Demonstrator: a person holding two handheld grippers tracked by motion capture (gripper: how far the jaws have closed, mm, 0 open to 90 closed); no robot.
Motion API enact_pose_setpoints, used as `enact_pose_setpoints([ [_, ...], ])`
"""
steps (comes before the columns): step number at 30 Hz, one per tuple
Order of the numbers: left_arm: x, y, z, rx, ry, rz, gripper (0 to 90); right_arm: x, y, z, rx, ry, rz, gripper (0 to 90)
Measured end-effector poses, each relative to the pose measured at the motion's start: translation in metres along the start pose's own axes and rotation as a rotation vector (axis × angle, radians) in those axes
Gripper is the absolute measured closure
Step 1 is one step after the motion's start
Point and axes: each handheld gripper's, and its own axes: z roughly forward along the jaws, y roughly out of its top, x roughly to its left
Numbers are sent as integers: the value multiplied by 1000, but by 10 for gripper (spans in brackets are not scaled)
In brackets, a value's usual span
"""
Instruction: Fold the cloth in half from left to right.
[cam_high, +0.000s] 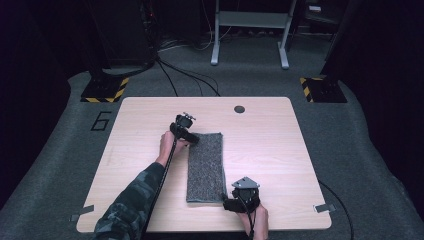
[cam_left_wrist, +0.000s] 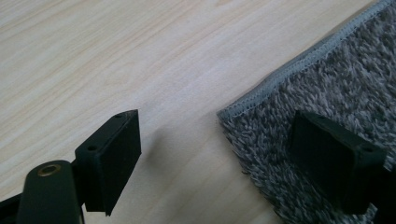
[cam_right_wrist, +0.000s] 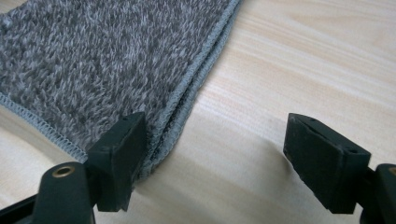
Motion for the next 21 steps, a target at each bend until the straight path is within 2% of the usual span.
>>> enact_pose_setpoints([
  [3,-2,-2,-4,-7,-7,7,152,0,-2,-2,4,3,5,195],
  [8,-4,-10,-19,-35,-51,7,148,-7,2,-7,-20,27,9,163],
  [10,-7,-14,-26,-48,-55,15,148,-10,6,-7,-29,24,2,159],
  [11,-8,-17,-30,-53,-65,20,147,-9,8,-7,-31,23,14,157],
  [12,-10,-19,-34,-58,-71,28,147,-11,10,-7,-32,23,-6,157],
  [17,-23,-40,-54,-87,-114,62,143,-14,24,0,-36,12,-18,149],
  [21,-39,-66,-69,-106,-150,90,144,-18,36,8,-34,5,-41,151],
])
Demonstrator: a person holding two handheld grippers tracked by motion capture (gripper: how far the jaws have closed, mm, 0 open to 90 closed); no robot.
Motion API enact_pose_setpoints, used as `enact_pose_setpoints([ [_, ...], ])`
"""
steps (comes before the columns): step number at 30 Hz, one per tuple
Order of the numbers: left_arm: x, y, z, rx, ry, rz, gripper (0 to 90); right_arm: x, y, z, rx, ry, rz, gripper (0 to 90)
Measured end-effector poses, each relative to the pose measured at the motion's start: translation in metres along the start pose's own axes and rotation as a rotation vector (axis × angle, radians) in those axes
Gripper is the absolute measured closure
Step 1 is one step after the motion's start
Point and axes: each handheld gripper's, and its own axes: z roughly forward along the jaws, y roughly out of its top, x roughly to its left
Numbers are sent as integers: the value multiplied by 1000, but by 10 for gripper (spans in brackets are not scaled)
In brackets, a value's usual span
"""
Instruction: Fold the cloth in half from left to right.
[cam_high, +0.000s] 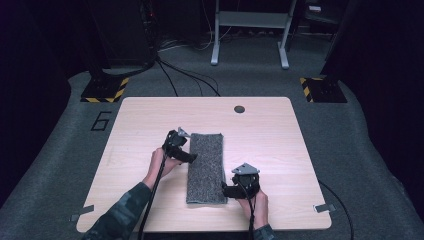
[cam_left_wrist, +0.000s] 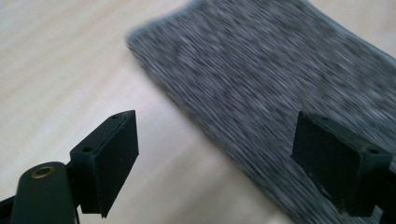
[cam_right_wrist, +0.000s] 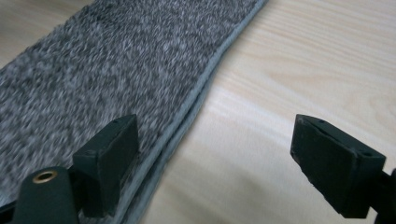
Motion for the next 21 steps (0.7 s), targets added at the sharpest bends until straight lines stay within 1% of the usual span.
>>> enact_pose_setpoints([
  [1,-5,-6,-3,6,-7,9,144,-1,3,3,6,3,1,151],
  [2,-9,-13,-6,4,-10,14,144,0,6,5,11,-4,13,151],
  [3,-13,-19,-7,7,-19,15,145,-1,8,8,13,-1,-10,152],
  [4,-17,-25,-6,19,-25,21,146,-1,11,11,21,-2,-5,152],
  [6,-22,-31,-3,40,-20,38,146,-2,14,20,40,-1,-14,151],
  [7,-22,-33,-1,39,-24,36,147,-2,16,24,58,1,-14,151],
  [8,-21,-36,2,47,-23,28,147,-2,16,28,64,-2,-21,150],
  [9,-21,-37,4,41,-30,15,147,-3,17,33,84,-9,-29,151],
  [11,-21,-39,5,29,-31,2,141,-2,17,38,96,-16,-31,148],
  [13,-24,-38,5,26,-20,9,144,-4,17,39,103,-15,-31,147],
  [16,-25,-38,6,23,-25,12,146,-4,16,38,108,-22,-29,148],
  [17,-26,-38,6,19,-20,11,146,-4,15,37,110,-23,-29,148],
  [18,-28,-38,6,20,-28,7,146,-5,15,37,109,-22,-30,148],
  [19,-29,-38,7,12,-26,11,146,-6,14,36,115,-26,-18,148],
  [20,-29,-38,7,12,-26,11,146,-8,13,36,96,-24,-34,147],
  [21,-30,-38,7,11,-20,11,146,-8,13,35,109,-24,-22,147],
])
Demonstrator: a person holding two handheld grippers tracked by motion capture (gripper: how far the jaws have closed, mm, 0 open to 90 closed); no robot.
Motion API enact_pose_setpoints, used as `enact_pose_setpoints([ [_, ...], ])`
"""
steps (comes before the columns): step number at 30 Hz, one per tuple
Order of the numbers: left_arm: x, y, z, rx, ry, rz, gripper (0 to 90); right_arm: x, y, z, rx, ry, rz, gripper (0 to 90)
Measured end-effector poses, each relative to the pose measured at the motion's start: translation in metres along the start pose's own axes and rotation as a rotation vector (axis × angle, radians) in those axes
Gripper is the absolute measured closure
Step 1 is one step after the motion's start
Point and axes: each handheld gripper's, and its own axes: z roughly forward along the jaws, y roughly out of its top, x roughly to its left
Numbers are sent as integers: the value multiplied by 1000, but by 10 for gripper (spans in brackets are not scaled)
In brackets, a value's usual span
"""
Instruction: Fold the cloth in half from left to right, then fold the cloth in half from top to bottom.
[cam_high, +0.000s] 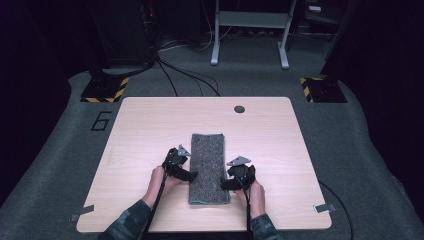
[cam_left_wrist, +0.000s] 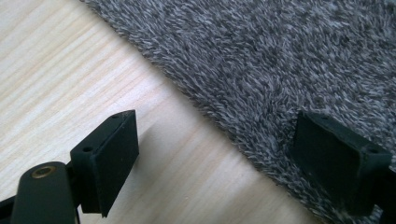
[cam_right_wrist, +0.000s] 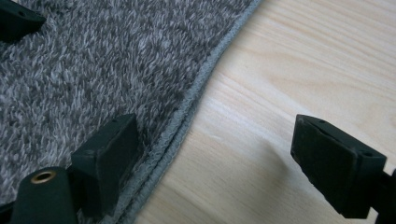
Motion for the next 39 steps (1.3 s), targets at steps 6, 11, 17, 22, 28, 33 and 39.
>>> enact_pose_setpoints([
  [6,-2,1,1,-4,-3,-1,143,-4,-3,-2,0,9,1,145],
  [11,-1,1,-2,-10,-12,-8,133,-8,-2,-2,-16,33,-8,141],
  [17,7,6,-10,-30,-23,-27,122,-14,10,-10,-43,55,-1,141],
  [22,25,16,-7,-67,-40,-66,123,-23,25,-9,-58,87,15,141],
  [28,46,30,-2,-71,-50,-100,91,-36,49,1,-50,120,28,119],
  [33,60,43,3,-77,-38,-116,92,-44,68,14,-40,115,31,87],
  [39,73,59,13,-80,-22,-133,91,-55,89,35,-24,111,41,74],
])
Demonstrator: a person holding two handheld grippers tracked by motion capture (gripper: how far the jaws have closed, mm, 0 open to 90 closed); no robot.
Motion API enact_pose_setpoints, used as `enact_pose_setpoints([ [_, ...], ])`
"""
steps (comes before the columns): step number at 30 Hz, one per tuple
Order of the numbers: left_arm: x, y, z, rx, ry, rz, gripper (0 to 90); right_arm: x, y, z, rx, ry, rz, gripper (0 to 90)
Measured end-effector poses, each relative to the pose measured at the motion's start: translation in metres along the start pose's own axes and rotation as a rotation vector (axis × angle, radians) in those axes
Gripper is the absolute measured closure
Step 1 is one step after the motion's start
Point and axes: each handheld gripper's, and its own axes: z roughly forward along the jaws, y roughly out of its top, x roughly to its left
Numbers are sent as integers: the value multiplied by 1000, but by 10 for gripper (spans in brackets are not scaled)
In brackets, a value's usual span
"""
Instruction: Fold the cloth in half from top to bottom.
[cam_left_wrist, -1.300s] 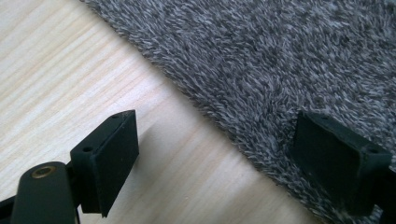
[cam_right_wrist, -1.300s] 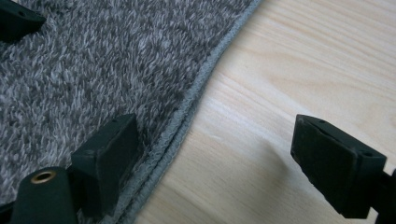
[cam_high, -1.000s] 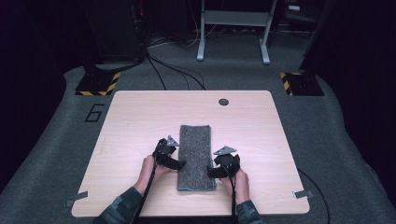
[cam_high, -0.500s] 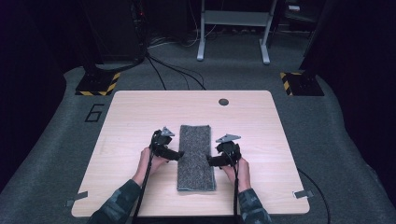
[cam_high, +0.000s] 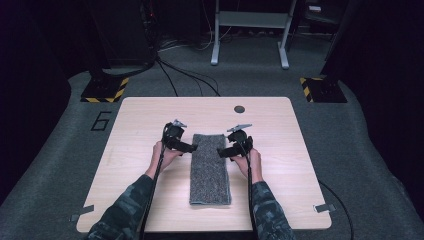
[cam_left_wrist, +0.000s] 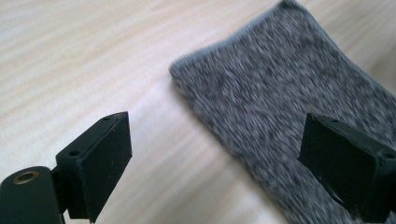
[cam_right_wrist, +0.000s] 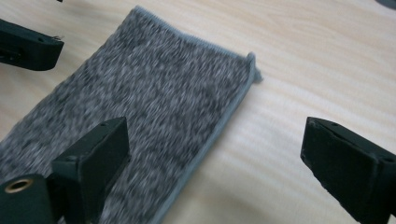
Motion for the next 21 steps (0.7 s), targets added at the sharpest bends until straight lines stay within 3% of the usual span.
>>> enact_pose_setpoints([
  [6,8,8,12,14,26,-12,115,-8,13,19,20,4,9,145],
  [10,11,12,20,15,42,-14,160,-11,19,31,9,-28,5,236],
  [16,11,16,28,14,96,28,220,-26,26,52,47,-10,55,382],
  [20,10,18,33,31,99,43,257,-27,29,58,47,-44,50,431],
  [21,10,18,35,37,103,43,278,-26,29,59,50,-43,49,480],
])
